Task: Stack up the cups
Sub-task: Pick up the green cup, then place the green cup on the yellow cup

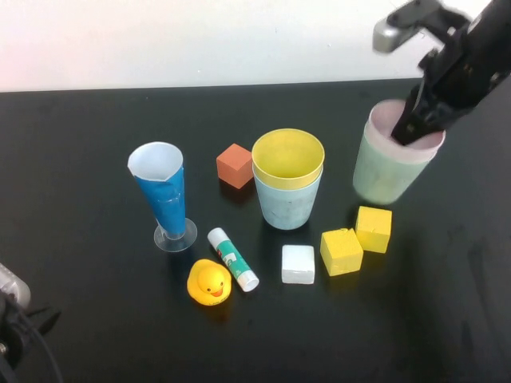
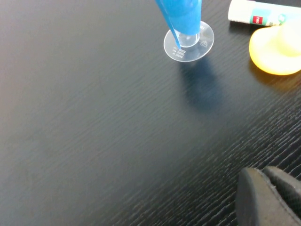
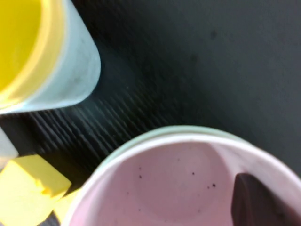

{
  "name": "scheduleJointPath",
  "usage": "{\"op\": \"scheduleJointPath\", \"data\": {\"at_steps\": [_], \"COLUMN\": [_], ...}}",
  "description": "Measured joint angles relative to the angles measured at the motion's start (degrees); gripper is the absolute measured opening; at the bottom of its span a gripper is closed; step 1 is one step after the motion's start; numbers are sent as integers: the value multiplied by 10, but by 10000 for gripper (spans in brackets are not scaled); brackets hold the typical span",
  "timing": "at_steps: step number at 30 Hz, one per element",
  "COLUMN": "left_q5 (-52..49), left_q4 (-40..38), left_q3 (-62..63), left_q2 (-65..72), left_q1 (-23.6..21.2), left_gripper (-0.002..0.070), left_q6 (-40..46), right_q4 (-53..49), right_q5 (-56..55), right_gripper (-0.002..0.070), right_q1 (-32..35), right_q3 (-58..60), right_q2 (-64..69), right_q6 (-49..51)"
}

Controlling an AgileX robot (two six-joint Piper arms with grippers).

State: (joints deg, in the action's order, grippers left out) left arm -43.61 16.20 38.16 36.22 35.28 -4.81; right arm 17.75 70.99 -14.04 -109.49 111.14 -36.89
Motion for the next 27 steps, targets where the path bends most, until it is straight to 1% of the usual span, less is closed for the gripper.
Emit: {"op": "scheduleJointPath", "data": {"at_steps": [4, 6, 10, 15, 19, 24, 27], "left_q5": [-3, -5, -5, -7, -16, -30, -32], "left_q4": [0, 1, 3, 4, 4, 5, 7], "left_q3": [0, 0, 0, 0, 0, 0, 0], "left_q2": [0, 0, 0, 0, 0, 0, 0], "left_q1": [0, 0, 0, 0, 0, 0, 0], "left_gripper": [2, 1, 1, 1, 1, 1, 1], "left_q6": [0, 0, 0, 0, 0, -3, -3], "right_q4": [-2, 14, 42, 46, 13, -42, -57], "right_q5": [1, 3, 3, 3, 3, 3, 3], "right_gripper": [64, 64, 62, 62, 61, 60, 59], "right_q1": [0, 0, -25, -91, -135, -143, -143], "right_q3": [-26, -49, -93, -111, -111, -111, -111], "right_q2": [-54, -83, -110, -95, -60, -17, -4], "right_q6": [3, 3, -11, -25, -26, 6, 14]}}
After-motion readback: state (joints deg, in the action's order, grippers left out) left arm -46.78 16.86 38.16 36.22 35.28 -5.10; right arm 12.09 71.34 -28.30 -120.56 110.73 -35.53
